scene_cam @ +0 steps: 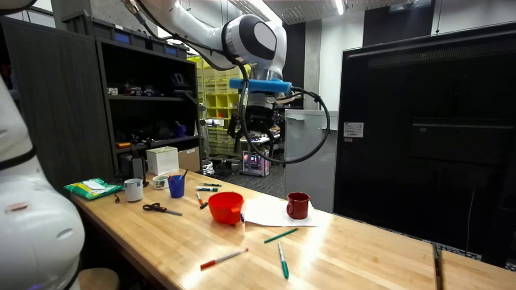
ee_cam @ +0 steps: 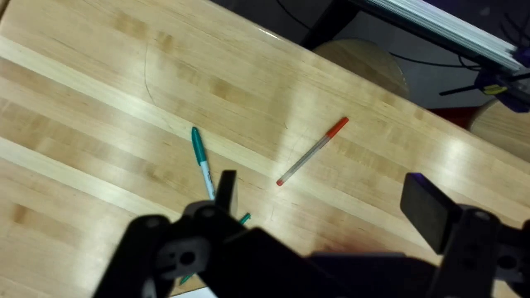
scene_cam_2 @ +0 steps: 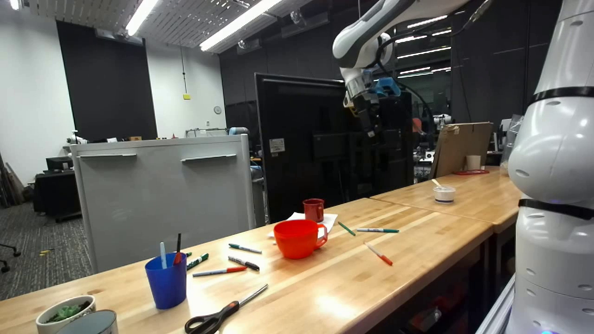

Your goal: Put the orange pen inside the blue cup

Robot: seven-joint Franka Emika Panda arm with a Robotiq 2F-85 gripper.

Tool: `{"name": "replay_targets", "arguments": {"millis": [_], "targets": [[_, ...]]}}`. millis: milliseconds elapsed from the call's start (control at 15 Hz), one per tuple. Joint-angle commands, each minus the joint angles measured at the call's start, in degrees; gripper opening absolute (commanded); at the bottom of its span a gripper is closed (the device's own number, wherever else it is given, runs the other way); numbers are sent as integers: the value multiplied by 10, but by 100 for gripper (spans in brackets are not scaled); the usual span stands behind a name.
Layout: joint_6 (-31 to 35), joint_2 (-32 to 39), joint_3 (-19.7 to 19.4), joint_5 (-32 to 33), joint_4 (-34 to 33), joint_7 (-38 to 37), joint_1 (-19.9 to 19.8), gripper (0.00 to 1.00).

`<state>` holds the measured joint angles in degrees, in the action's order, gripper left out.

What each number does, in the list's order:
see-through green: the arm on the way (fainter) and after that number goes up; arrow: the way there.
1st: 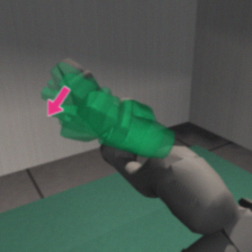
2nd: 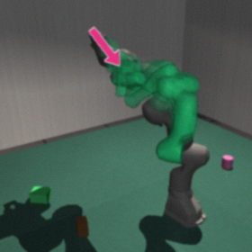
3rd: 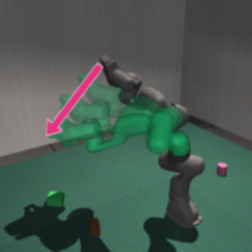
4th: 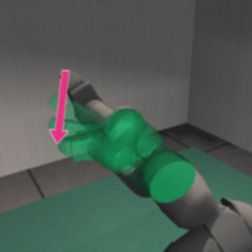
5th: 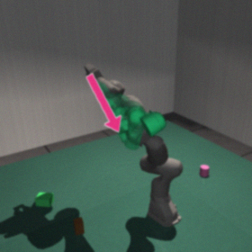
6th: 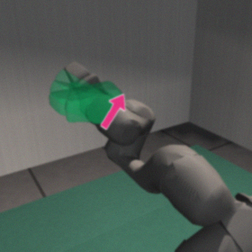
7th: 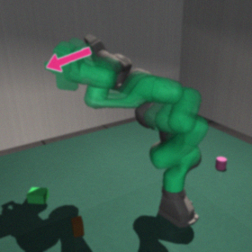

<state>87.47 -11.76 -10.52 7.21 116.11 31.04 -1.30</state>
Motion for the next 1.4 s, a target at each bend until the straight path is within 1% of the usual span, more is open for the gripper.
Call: {"name": "replay_targets", "arguments": {"millis": [0,333,733,1133,1267,1333], "targets": [[1,25,48,45,-7,23,22,100],[37,50,100,83,-2,69,54,100],[115,58,135,101,6,134,74,100],[211,52,156,75,16,205,89,100],[248,52,161,60,21,221,95,100],[256,54,165,53,20,225,98,100]]}}
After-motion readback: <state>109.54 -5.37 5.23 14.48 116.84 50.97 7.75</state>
